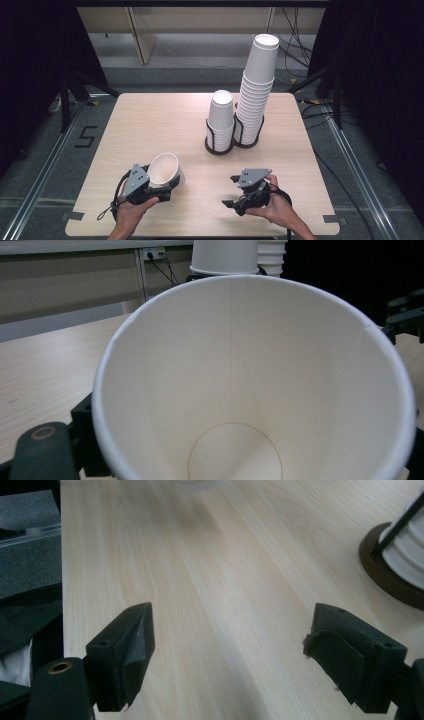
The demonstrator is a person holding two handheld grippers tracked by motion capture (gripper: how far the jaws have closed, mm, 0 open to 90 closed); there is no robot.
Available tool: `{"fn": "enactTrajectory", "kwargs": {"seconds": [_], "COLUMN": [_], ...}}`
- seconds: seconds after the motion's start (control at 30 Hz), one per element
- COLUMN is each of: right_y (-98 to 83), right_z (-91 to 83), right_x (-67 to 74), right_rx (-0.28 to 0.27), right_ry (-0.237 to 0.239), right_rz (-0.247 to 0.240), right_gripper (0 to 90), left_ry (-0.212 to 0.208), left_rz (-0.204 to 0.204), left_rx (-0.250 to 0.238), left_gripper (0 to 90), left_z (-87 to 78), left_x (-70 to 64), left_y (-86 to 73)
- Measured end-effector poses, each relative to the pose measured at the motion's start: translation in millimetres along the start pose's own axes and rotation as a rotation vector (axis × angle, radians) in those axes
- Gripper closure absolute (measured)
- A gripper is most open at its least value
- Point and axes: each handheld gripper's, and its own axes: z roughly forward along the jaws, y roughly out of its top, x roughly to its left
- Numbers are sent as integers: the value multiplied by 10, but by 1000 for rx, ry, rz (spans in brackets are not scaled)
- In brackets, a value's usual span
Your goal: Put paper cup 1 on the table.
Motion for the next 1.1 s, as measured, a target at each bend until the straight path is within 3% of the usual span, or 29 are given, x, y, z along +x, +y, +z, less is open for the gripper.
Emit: {"fn": "enactTrajectory", "kwargs": {"seconds": [0.23, 0.43, 0.47, 0.53, 0.73, 0.87, 0.97, 1.1], "right_y": [-75, -145, -153, -169, -237, -307, -350, -389], "right_z": [-72, -132, -134, -159, -220, -263, -294, -319], "right_x": [-18, -27, -32, -17, -33, -24, -21, -31], "right_rx": [2, 5, 2, 0, 0, 14, 22, 17], "right_ry": [-32, -61, -61, -67, -78, -77, -78, -80], "right_rz": [22, 60, 38, 41, 54, 58, 66, 67], "right_gripper": [199, 199, 200, 199, 196, 197, 198, 198], "left_ry": [51, 92, 104, 127, 188, 201, 200, 227], "left_rz": [7, 0, 0, -6, 18, 8, 13, 6], "left_rx": [19, 31, 30, 32, 72, 97, 146, 153], "left_gripper": [139, 138, 138, 138, 139, 138, 138, 138], "left_z": [67, 172, 195, 243, 443, 601, 751, 937], "left_x": [112, 285, 314, 378, 621, 765, 848, 969], "left_y": [16, 55, 59, 59, 103, 126, 143, 157]}}
